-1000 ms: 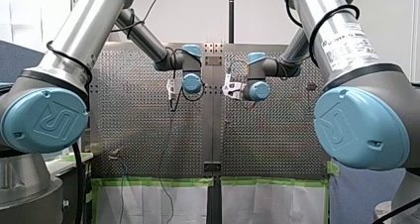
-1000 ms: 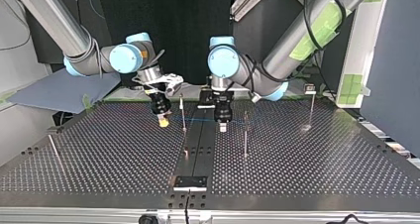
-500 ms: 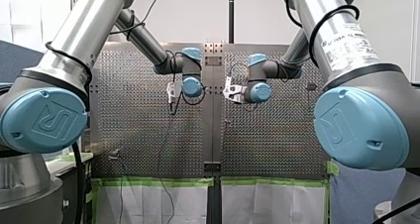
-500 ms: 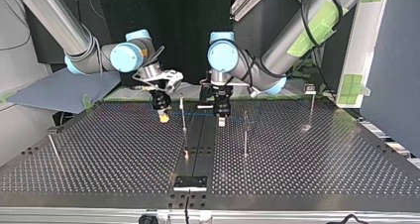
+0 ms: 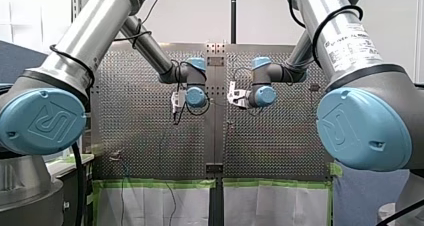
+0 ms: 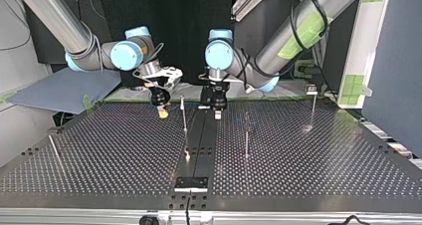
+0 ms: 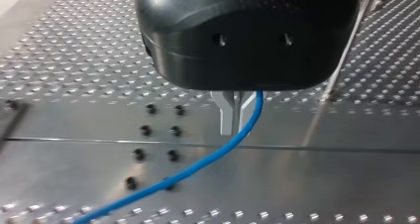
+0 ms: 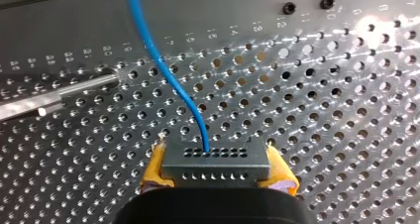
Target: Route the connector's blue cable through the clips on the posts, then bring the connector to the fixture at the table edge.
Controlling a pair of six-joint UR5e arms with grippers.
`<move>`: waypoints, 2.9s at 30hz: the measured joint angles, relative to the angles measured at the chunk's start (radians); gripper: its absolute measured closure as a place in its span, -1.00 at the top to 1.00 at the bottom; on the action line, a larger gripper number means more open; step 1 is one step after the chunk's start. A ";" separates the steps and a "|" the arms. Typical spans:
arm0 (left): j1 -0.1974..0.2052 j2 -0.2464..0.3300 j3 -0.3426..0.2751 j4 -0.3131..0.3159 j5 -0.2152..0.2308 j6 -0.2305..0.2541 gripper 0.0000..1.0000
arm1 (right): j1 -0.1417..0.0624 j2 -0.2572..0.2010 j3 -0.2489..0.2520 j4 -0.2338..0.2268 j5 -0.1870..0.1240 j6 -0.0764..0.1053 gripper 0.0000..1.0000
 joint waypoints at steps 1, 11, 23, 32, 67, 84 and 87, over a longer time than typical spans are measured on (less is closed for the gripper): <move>-0.003 -0.007 0.000 0.003 -0.001 0.000 -1.00 | 0.000 0.000 0.001 0.003 0.001 -0.003 -1.00; -0.022 -0.033 -0.030 0.031 -0.007 0.001 -1.00 | 0.000 0.000 0.027 0.018 0.015 -0.023 -1.00; -0.038 -0.056 -0.055 0.056 -0.008 0.001 -1.00 | 0.004 -0.001 0.065 0.012 0.033 -0.031 -1.00; -0.061 -0.071 -0.068 0.077 -0.014 -0.001 -1.00 | -0.001 -0.001 0.105 -0.006 0.041 -0.040 -1.00; -0.093 -0.142 -0.078 0.136 -0.020 -0.009 -1.00 | -0.043 0.006 0.149 -0.041 0.119 -0.078 -1.00; -0.110 -0.188 -0.009 0.128 -0.022 -0.022 -1.00 | -0.070 0.036 0.153 -0.071 0.102 -0.082 -1.00; -0.113 -0.188 -0.004 0.125 -0.022 -0.022 -1.00 | -0.076 0.037 0.152 -0.074 0.094 -0.081 -1.00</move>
